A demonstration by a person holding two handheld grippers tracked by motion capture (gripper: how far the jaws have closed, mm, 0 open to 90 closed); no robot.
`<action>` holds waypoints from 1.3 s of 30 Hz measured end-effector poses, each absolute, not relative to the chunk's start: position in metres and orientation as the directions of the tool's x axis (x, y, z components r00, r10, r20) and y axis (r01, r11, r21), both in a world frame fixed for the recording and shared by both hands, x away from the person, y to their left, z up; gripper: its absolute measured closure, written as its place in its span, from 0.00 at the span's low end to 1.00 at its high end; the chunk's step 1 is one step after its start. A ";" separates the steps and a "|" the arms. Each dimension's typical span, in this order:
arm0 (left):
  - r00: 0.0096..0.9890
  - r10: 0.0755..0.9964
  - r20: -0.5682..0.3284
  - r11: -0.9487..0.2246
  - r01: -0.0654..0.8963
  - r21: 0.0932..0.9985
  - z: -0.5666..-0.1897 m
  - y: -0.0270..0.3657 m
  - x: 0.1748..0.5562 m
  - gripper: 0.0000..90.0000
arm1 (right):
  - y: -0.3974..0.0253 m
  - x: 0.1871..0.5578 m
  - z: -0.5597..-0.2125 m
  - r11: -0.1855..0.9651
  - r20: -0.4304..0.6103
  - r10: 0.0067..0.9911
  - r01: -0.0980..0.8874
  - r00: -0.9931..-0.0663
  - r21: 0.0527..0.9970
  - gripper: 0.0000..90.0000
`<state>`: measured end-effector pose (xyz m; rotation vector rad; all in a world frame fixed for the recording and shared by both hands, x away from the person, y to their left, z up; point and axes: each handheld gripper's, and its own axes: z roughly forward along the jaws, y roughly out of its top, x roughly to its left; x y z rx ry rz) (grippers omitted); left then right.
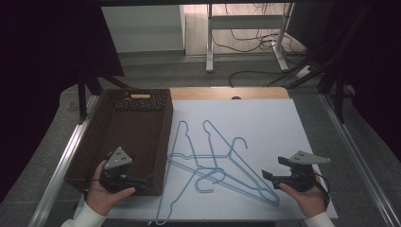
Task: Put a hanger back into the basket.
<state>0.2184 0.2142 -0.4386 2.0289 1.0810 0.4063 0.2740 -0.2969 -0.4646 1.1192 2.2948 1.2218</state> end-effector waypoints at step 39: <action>0.605 0.790 -0.102 -0.335 0.564 0.754 -0.436 0.217 0.220 0.05 | -0.260 0.291 -0.464 0.435 0.075 0.750 0.576 -0.657 0.692 0.29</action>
